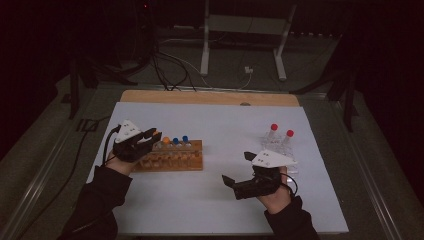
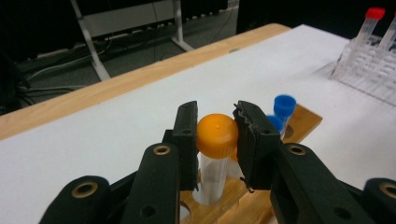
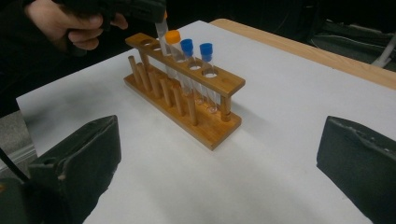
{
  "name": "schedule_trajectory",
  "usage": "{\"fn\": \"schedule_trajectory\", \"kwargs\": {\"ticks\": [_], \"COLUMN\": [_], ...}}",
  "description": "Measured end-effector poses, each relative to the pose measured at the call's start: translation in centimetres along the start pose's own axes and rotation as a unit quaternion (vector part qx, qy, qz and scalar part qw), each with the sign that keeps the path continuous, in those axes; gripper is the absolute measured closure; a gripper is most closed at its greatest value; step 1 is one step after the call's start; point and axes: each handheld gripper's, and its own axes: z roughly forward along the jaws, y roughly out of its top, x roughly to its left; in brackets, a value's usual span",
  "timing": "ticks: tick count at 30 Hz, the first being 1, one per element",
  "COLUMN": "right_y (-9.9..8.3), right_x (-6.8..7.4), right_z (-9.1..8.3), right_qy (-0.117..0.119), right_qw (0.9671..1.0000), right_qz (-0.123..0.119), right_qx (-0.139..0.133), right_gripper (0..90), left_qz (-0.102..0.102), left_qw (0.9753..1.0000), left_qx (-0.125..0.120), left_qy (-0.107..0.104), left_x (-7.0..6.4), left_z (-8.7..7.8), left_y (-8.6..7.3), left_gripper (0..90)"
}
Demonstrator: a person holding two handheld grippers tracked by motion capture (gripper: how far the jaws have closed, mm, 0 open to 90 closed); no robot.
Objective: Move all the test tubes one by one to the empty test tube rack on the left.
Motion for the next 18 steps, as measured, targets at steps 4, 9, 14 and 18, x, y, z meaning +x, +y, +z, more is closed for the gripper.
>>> {"fn": "schedule_trajectory", "kwargs": {"ticks": [4,9,14,18], "right_y": [0.1,0.1,0.1,0.1], "right_x": [0.0,0.0,0.0,0.0], "right_z": [-0.1,-0.1,-0.2,-0.2], "right_qy": [0.000,-0.001,0.001,0.001], "right_qw": [1.0000,1.0000,1.0000,1.0000], "right_qz": [0.001,0.000,0.000,0.000], "right_qx": [0.000,-0.001,-0.002,-0.002], "right_gripper": [0.0,0.0,0.0,0.0], "left_qz": [0.003,0.000,-0.002,-0.004], "left_qw": [0.9999,0.9998,0.9995,0.9993], "left_qx": [0.014,0.020,0.030,0.038], "left_qy": [0.002,0.004,0.005,0.005], "left_x": [-0.2,-0.2,-0.2,-0.2], "left_z": [0.5,0.7,1.0,1.2], "left_y": [-0.4,-0.5,-0.8,-0.9], "left_gripper": [71.9,71.9,71.8,71.7]}}
